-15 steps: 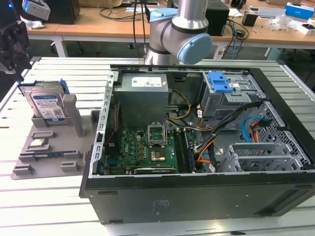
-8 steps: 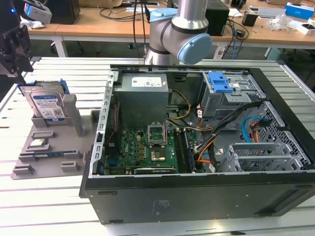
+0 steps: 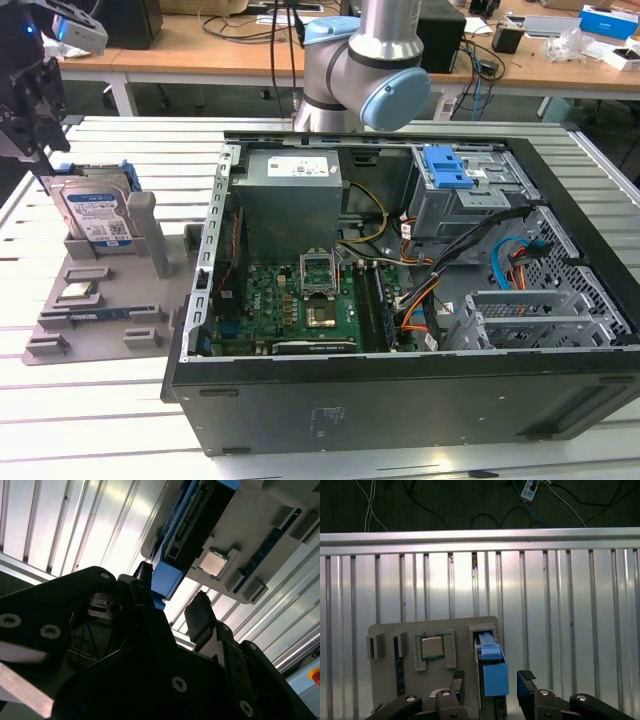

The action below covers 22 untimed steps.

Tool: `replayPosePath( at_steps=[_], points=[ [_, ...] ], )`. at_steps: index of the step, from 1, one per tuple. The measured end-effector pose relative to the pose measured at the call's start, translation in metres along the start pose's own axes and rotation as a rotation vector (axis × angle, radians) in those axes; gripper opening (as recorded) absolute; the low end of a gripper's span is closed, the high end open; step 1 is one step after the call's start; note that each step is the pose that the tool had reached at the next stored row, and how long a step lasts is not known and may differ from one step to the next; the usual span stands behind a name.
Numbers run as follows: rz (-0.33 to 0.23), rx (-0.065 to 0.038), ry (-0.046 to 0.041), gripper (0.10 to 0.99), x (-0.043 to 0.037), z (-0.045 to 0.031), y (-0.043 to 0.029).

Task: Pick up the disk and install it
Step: 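Pick up the disk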

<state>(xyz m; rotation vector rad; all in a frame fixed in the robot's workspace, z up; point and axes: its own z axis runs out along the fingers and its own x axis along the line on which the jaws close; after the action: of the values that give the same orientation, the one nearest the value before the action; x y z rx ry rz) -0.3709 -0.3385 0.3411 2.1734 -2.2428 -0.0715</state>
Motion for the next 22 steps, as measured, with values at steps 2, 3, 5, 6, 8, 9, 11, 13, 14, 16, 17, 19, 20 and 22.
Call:
replayPosePath(
  at_steps=[2,3,5,6,8,9,11,13,14,16,17,19,20,22],
  points=[
    [-0.001,0.0,0.0002,0.541,0.0,0.0026,-0.0004],
    [-0.001,0.0,0.0002,0.541,0.0,0.0041,-0.0007],
    [-0.003,0.0,0.0006,0.541,-0.0002,0.0075,-0.0016],
    [-0.006,0.0,0.0016,0.541,-0.0005,0.0103,-0.0026],
    [-0.017,0.0,0.0044,0.541,-0.0013,0.0163,-0.0046],
    [-0.023,0.0,0.0064,0.541,-0.0024,0.0212,-0.006],
    [-0.029,0.0,0.0076,0.541,-0.004,0.0271,-0.0095],
    [-0.034,0.0,0.0089,0.541,-0.0054,0.0323,-0.0121],
    [-0.035,0.0,0.0094,0.541,-0.0061,0.0343,-0.0129],
    [-0.039,-0.001,0.0104,0.541,-0.0075,0.0391,-0.015],
    [-0.04,-0.001,0.0107,0.541,-0.0077,0.0407,-0.0157],
    [-0.044,-0.001,0.0126,0.541,-0.0085,0.0456,-0.0178],
    [-0.045,-0.001,0.0132,0.541,-0.0086,0.047,-0.0185],
    [-0.047,-0.001,0.015,0.541,-0.0086,0.0502,-0.0199]
  ],
)
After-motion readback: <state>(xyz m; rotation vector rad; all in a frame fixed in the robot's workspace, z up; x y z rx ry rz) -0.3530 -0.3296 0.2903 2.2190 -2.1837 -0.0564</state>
